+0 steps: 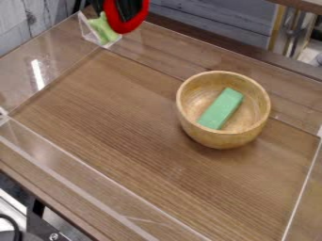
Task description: Move the red fruit to the right
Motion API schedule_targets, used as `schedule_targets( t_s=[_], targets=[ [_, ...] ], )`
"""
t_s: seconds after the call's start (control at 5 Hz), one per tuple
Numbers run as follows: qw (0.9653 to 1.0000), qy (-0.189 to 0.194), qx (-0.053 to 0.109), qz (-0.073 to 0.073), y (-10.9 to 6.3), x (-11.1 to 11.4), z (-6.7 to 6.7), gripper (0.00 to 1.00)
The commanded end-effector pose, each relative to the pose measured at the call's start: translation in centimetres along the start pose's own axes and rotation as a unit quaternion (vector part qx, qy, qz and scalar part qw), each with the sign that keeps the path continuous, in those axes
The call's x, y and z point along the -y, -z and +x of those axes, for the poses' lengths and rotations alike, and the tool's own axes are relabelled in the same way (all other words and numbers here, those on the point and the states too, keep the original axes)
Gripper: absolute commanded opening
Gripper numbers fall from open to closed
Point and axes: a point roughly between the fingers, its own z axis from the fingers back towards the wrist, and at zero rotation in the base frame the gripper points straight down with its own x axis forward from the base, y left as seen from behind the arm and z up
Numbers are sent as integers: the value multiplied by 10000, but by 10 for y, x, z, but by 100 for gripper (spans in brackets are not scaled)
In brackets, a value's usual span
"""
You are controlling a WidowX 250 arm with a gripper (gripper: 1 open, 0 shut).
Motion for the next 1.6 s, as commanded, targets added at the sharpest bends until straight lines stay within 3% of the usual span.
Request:
schedule_targets(
  t_s=[0.0,0.2,0.6,0.8,1.0,1.2,1.4],
  targets=[
    [9998,-102,189,-17,-15,22,-7,0],
    [9994,-282,188,-54,-16,38,-10,0],
    [9999,-78,-36,-147,-16,65,-33,0],
    [9997,-21,-139,-207,-6,91,-45,0],
    [9989,233,-342,-207,18,122,-60,0],
    [9988,-10,-454,-190,45,144,-70,0],
    [9986,-154,-499,-51,73,150,-75,0]
  ],
)
